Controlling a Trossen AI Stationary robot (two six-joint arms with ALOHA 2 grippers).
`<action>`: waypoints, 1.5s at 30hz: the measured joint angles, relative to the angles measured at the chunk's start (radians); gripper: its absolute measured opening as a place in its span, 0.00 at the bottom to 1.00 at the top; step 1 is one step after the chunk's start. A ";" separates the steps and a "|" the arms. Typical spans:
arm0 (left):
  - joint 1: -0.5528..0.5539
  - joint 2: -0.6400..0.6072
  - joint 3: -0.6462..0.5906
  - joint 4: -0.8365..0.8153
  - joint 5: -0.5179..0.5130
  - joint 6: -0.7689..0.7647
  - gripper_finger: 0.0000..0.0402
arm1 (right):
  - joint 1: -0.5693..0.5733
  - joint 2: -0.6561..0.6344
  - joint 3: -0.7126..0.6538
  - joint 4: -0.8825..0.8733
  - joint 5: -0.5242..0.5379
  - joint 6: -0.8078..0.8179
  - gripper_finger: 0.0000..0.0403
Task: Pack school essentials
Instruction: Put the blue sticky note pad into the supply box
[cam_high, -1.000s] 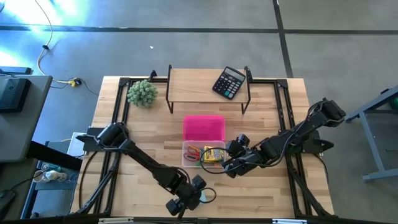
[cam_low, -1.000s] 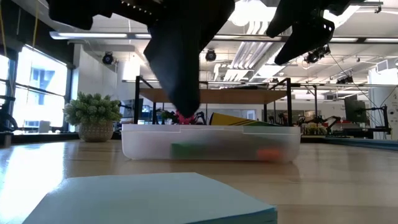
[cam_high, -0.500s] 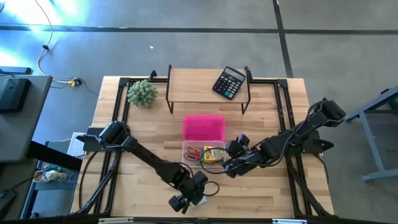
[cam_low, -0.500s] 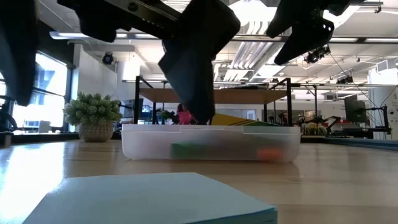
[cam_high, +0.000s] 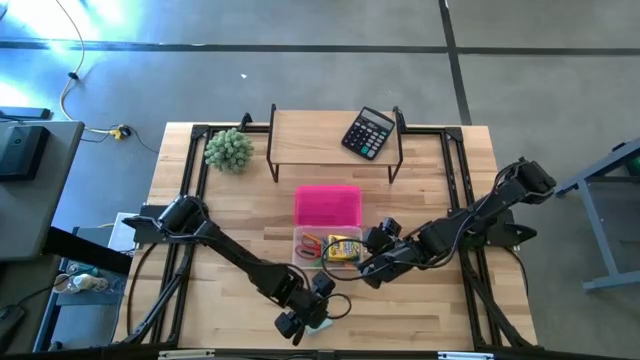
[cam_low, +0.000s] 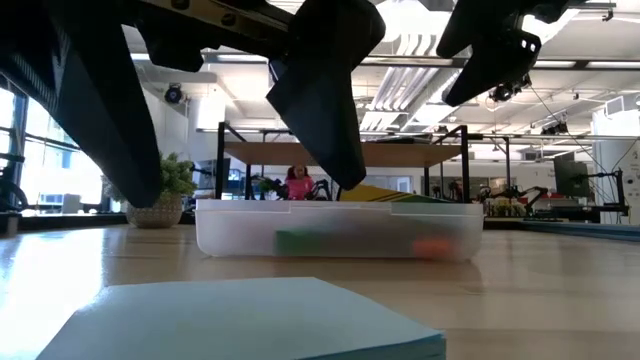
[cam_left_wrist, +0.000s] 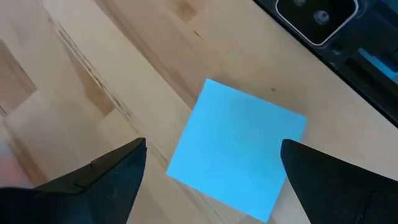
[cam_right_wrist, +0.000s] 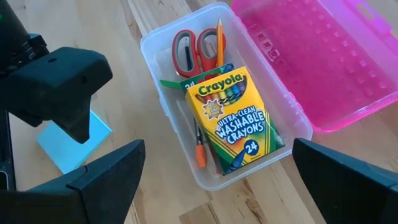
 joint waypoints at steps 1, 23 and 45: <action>0.000 0.000 0.000 0.002 0.000 0.003 0.89 | 0.000 0.000 0.000 0.000 0.000 0.000 0.98; 0.001 0.000 0.000 0.084 -0.026 -0.054 0.89 | 0.000 0.000 0.000 0.000 -0.003 0.000 0.98; -0.003 0.001 0.000 0.047 -0.112 -0.054 0.89 | 0.000 0.000 0.000 0.000 -0.001 0.000 0.98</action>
